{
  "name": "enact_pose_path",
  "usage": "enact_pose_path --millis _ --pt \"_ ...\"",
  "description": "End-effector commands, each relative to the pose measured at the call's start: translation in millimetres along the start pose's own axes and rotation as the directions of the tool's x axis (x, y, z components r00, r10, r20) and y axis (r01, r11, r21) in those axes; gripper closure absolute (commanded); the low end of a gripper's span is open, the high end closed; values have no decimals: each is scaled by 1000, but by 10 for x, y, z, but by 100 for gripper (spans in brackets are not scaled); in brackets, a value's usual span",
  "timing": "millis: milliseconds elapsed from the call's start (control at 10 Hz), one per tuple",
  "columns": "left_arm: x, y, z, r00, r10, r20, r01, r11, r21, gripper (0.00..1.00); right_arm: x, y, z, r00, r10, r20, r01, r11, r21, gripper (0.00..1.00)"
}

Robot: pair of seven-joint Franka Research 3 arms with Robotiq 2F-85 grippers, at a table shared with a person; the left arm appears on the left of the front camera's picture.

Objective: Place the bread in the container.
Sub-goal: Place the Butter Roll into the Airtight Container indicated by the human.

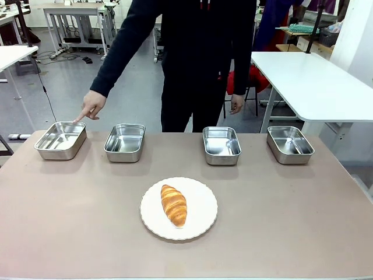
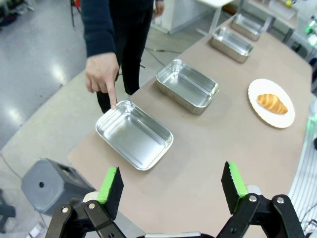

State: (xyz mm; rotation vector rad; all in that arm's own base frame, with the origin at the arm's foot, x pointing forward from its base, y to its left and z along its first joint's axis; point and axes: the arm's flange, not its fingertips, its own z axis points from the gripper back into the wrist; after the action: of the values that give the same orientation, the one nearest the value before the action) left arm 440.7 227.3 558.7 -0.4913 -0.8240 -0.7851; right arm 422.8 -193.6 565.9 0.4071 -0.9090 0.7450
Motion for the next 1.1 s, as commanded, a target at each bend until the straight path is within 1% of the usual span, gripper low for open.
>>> enact_pose_path --millis 0,200,300,400,500,600,700,800,900,1000 --pt "416 -291 -228 994 26 -105 -20 998 57 0 6 3 5 1000 1 2 -1 1000 -1 2" --pt "767 -710 -709 964 76 -257 -68 997 39 0 6 3 5 1000 1 2 -1 1000 -1 2" --pt "1000 -982 -1044 937 139 -322 -131 990 46 0 6 3 5 1000 1 2 -1 1000 -1 2" --pt "1174 -1243 -1376 900 166 -403 -161 986 47 0 6 3 5 1000 1 2 -1 1000 -1 2" --pt "1300 -1480 -1726 860 213 -464 -189 977 97 0 6 3 5 1000 1 2 -1 1000 -1 2" --pt "1343 -1729 -2097 836 220 -503 -163 974 156 0 6 3 5 1000 1 2 -1 1000 -1 2" --pt "1301 -2001 -2486 800 212 -562 -124 974 190 0 6 3 5 1000 1 2 -1 1000 -1 2" --pt "1214 -2290 -2884 788 215 -577 -101 969 224 0 6 3 5 1000 1 2 -1 1000 -1 2" --pt "1138 -2516 -3141 781 248 -573 -100 956 277 0 6 3 5 1000 1 2 -1 1000 -1 2" --pt "1045 -2765 -3383 768 300 -566 -161 946 282 0 6 3 5 1000 1 2 -1 1000 -1 2"
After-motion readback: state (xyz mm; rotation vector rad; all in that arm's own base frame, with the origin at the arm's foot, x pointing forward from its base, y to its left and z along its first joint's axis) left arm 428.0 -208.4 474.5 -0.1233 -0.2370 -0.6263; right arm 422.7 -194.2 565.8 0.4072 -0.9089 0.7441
